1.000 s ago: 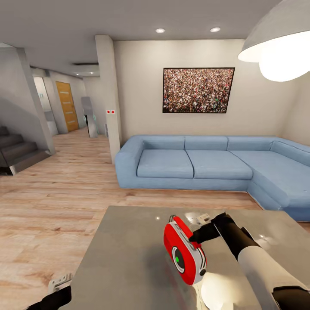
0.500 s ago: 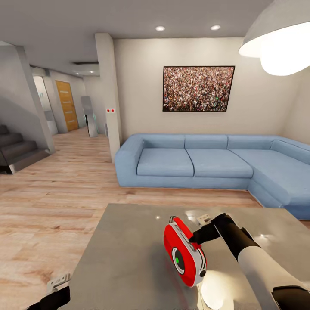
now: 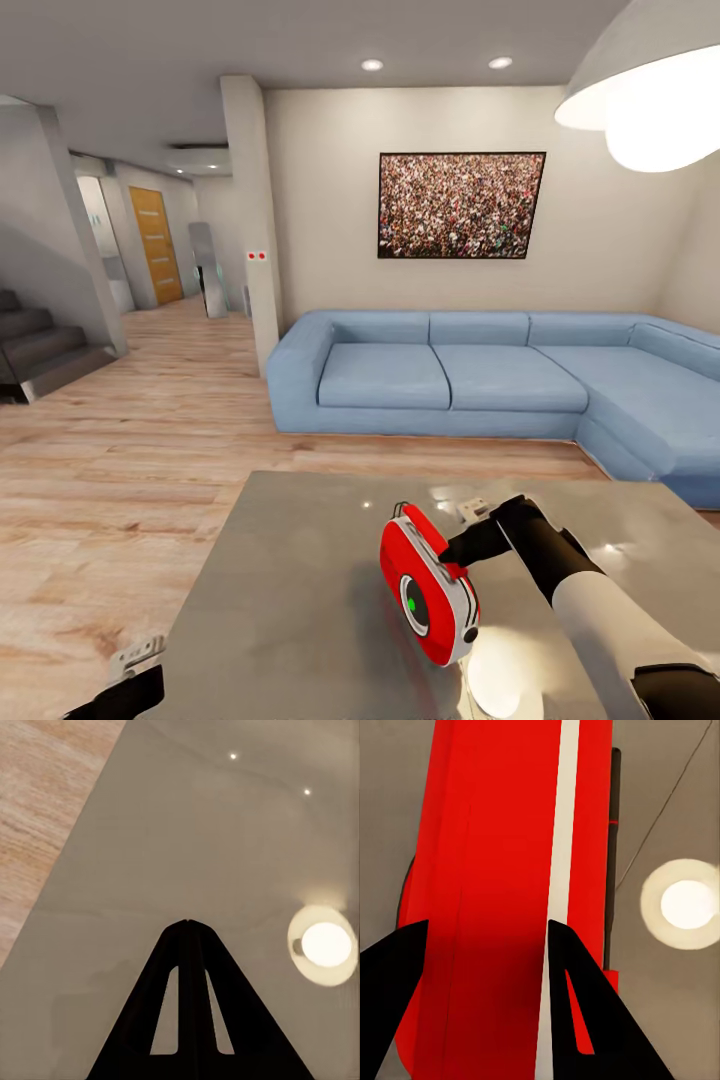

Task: Turn on the radio receiver that's on the table in the living room.

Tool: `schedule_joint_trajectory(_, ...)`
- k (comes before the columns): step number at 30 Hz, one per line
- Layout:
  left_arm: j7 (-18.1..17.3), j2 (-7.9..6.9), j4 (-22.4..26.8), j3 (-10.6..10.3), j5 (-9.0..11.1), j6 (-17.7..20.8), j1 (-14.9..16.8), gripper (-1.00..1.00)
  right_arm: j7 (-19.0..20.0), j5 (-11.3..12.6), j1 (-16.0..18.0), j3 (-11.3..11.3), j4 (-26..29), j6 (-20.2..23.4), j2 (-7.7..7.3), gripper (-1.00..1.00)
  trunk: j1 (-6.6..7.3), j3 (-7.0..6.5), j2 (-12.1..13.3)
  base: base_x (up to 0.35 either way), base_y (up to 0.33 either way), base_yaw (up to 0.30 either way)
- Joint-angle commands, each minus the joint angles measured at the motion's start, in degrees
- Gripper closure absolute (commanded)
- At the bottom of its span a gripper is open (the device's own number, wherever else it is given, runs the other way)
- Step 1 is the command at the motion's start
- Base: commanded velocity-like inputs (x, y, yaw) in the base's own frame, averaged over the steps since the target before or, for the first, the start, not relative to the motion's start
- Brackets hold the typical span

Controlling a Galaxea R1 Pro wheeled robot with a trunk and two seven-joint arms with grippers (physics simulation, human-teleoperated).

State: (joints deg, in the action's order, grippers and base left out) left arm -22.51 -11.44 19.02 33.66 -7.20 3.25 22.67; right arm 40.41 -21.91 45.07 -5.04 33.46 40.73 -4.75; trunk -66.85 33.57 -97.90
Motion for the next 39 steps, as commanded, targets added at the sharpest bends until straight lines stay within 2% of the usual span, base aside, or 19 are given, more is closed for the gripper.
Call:
schedule_joint_trajectory(1, 0.0, 0.00, 0.0, 0.0, 0.0, 0.0, 0.0, 1.00, 0.0, 0.3, 0.0, 0.0, 0.0, 0.0, 0.00, 1.00, -0.22, 0.18, -0.4, 0.000, 0.000, 0.000)
schedule_joint_trajectory(14, 0.0, 0.01, 0.0, 0.0, 0.0, 0.0, 0.0, 1.00, 0.0, 0.2, 0.0, -0.1, -0.4, 0.1, 0.00, 1.00, -3.08, 2.51, -5.6, 0.000, 0.000, 0.000)
schedule_joint_trajectory(35, 0.0, 0.10, 0.0, 0.0, -0.1, 0.0, 0.0, 1.00, 0.1, 0.1, 0.0, -0.2, -1.1, 0.2, 0.00, 1.00, -3.08, 2.51, -5.6, 0.000, 0.000, 0.000)
schedule_joint_trajectory(36, 0.0, 0.10, 0.0, 0.0, -0.1, 0.0, 0.0, 1.00, 0.0, 0.1, 0.0, -0.2, -1.2, 0.1, 0.00, -1.00, -3.08, 2.51, -5.6, 0.000, 0.000, 0.000)
schedule_joint_trajectory(39, 0.0, 0.11, 0.0, 0.0, -0.1, 0.0, 0.0, 1.00, 0.1, 0.1, 0.0, -0.2, -1.4, 0.1, 0.00, -1.00, -3.08, 2.51, -5.6, 0.000, 0.000, 0.000)
